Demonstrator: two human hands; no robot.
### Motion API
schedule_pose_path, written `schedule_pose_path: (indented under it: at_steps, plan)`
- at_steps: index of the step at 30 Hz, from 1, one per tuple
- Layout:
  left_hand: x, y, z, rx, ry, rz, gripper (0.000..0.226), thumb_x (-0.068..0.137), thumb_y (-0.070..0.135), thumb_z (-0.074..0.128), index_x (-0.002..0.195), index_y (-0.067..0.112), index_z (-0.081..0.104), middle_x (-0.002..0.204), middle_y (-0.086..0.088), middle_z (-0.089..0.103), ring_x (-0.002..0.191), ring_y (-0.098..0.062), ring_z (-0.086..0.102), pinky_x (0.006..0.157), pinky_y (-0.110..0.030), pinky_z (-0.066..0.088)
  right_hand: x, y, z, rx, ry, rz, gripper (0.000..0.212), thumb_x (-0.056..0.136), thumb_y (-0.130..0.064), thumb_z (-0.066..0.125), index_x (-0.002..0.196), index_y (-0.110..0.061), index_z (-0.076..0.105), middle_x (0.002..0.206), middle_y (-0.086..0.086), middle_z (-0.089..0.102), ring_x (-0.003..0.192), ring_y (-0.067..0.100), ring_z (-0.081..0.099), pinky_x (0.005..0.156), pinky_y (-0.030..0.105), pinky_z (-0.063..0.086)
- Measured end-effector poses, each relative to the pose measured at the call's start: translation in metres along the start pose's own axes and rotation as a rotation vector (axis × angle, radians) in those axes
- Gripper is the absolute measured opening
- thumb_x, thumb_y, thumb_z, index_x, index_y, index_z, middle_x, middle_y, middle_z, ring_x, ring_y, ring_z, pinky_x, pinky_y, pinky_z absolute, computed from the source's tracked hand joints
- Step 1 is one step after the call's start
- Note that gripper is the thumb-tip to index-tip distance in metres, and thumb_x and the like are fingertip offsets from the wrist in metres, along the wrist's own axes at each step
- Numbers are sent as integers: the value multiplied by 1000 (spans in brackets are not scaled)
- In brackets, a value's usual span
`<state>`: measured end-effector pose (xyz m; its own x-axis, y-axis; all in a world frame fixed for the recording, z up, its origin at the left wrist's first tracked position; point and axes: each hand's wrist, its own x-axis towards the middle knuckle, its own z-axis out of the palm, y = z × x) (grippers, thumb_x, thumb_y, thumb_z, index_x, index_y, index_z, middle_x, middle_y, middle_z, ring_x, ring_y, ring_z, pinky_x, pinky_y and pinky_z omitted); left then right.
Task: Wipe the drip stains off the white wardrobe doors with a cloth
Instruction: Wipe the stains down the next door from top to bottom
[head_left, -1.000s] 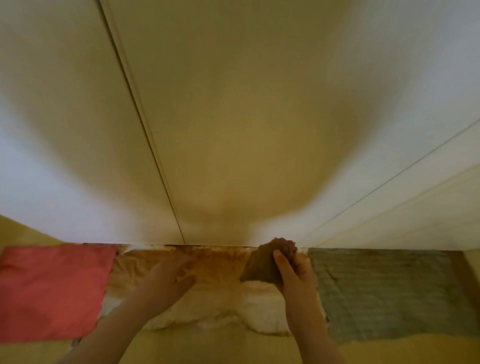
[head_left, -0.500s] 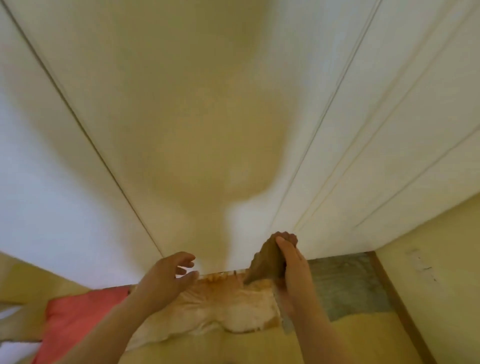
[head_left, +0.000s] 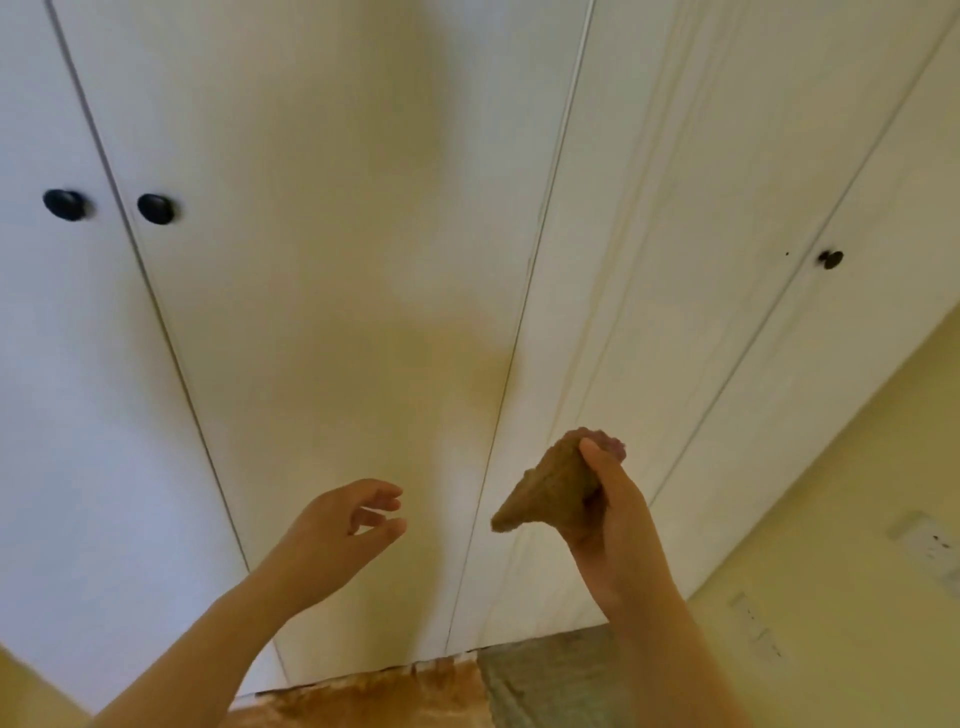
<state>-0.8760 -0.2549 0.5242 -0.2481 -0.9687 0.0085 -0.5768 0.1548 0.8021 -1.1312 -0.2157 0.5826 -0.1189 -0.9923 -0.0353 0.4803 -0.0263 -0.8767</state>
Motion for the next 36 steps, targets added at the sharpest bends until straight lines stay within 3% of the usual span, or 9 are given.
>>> schedule_pose_path:
  at_steps: [5, 11, 13, 17, 22, 27, 30, 33, 36]
  plan:
    - [6, 38, -8, -19, 42, 70, 26, 88, 39, 69, 111, 41, 58, 109, 22, 66, 96, 6, 64, 90, -18, 52, -7, -38, -7, -28, 29, -64, 58, 70, -41, 81, 111, -5, 60, 111, 21, 45, 106, 40, 47, 97, 60, 45]
    - [10, 96, 25, -77, -5, 169, 80, 52, 84, 68, 122, 46, 57, 115, 33, 61, 110, 11, 57, 94, -14, 46, 6, -85, -16, -29, -46, -25, 43, 87, -29, 61, 117, 1, 62, 102, 19, 61, 94, 31, 63, 75, 33, 59]
    - [25, 128, 46, -153, 27, 211, 73, 58, 75, 75, 122, 44, 58, 115, 29, 64, 110, 8, 59, 93, -15, 48, 13, -105, -25, 18, -92, 24, 41, 86, -26, 58, 118, -1, 64, 100, 17, 67, 86, 23, 69, 68, 28, 59]
    - [65, 186, 68, -330, 183, 250, 8, 89, 20, 69, 96, 21, 73, 86, 3, 74, 81, -10, 69, 78, -23, 54, 39, -146, -56, 293, -98, 132, 36, 92, -19, 56, 118, 4, 63, 105, 17, 70, 92, 24, 72, 68, 29, 61]
    - [110, 240, 84, -600, 216, 180, 20, 99, 10, 51, 108, 9, 69, 100, -8, 74, 98, -23, 70, 84, -29, 59, 67, -194, -115, 311, -104, 156, 43, 92, -21, 54, 124, 9, 53, 113, 30, 66, 102, 35, 69, 79, 35, 59]
    - [149, 284, 90, -369, 256, 251, 22, 102, 21, 49, 98, 15, 69, 85, 2, 69, 80, -12, 66, 74, -25, 56, 96, -202, -154, -252, 72, -118, 34, 92, -23, 62, 124, -14, 56, 101, 15, 70, 94, 30, 69, 79, 37, 60]
    - [167, 306, 84, -138, 198, 300, 21, 101, 28, 50, 92, 23, 68, 83, 9, 67, 76, -3, 61, 69, -19, 50, 113, -195, -153, -712, 93, -357, 38, 83, -44, 64, 118, -32, 56, 101, -5, 63, 99, 10, 61, 76, 13, 52]
    - [180, 325, 76, 52, 93, 349, 19, 100, 28, 54, 89, 26, 69, 82, 10, 67, 74, -2, 61, 69, -18, 51, 130, -196, -140, -711, -98, -373, 46, 80, -54, 56, 123, -39, 52, 119, -23, 59, 112, -3, 57, 78, 4, 46]
    - [190, 338, 66, 143, 71, 398, 19, 98, 29, 56, 87, 26, 70, 79, 10, 67, 74, -2, 62, 67, -15, 50, 144, -204, -125, -580, -215, -394, 29, 89, -39, 54, 117, -33, 60, 102, -24, 68, 100, -8, 62, 71, 7, 49]
